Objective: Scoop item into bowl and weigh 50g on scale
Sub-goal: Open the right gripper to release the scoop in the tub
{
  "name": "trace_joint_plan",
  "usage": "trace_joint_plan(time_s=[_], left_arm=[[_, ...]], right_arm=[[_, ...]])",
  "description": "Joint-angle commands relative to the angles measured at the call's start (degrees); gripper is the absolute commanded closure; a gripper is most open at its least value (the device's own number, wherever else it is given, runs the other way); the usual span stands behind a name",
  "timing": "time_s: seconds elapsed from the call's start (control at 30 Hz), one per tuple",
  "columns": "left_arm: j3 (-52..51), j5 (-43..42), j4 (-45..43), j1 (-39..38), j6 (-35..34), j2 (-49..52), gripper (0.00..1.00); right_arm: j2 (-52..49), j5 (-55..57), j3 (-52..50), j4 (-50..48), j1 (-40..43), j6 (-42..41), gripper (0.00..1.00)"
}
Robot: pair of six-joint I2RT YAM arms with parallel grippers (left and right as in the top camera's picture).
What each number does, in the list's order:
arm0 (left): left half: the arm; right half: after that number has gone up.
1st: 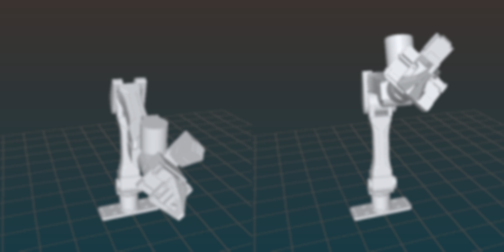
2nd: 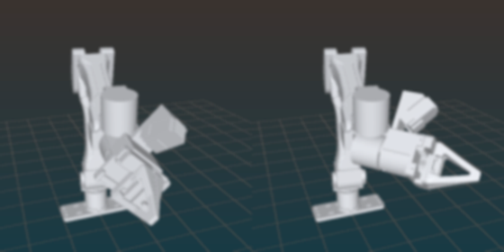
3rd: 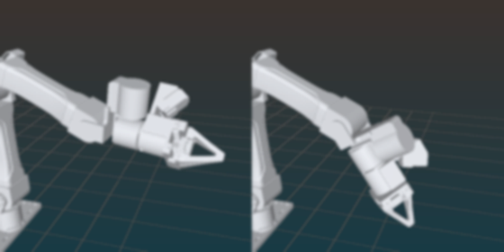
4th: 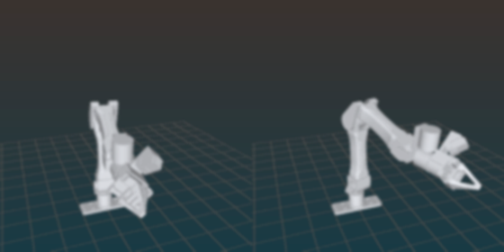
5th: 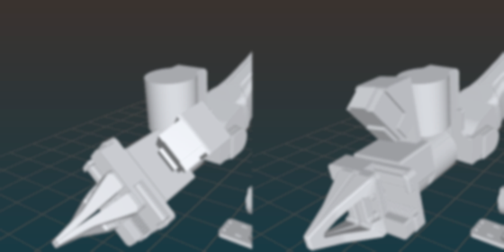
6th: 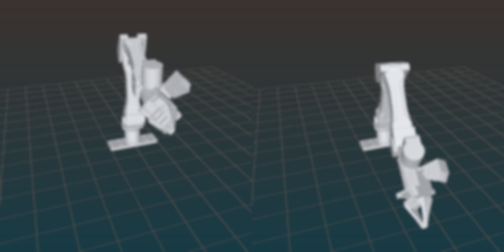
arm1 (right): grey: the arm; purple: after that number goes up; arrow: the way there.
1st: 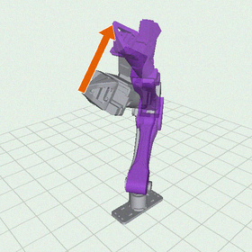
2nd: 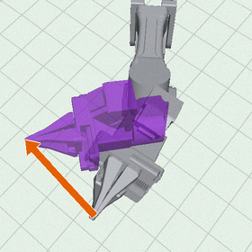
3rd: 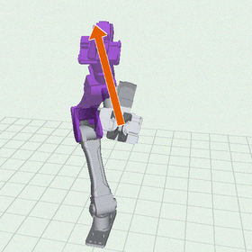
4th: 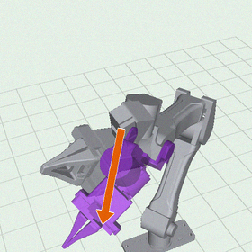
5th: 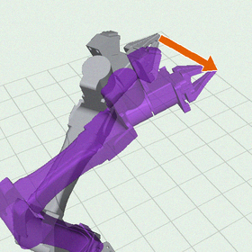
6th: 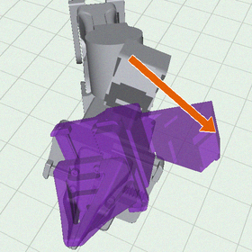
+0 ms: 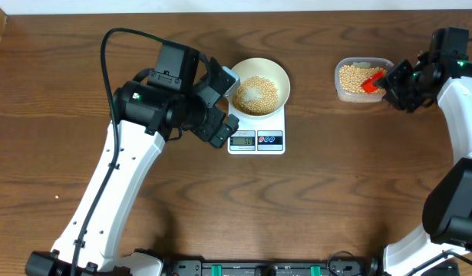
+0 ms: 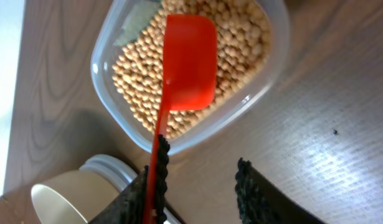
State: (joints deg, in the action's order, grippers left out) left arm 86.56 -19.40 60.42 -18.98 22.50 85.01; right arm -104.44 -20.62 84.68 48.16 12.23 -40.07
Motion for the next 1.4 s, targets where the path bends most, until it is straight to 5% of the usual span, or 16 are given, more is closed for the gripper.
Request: trace_joint_plan(time_s=[0.0,0.77,1.37], left_arm=[[1.0,-0.5,0.2,-0.1,-0.1,0.4,0.02],[1.0,-0.5,0.2,-0.1,-0.1,0.4,0.02],[1.0,-0.5,0.2,-0.1,-0.1,0.4,0.02]], right_arm=[[0.2,-1.2,-0.4,1.3,1.5,-0.1,0.55],[0.2,-0.3,-0.4,8.5,5.9,12.7,0.16],[0.2,-0.3,-1.7,4.6,6.6,22.6,0.13]])
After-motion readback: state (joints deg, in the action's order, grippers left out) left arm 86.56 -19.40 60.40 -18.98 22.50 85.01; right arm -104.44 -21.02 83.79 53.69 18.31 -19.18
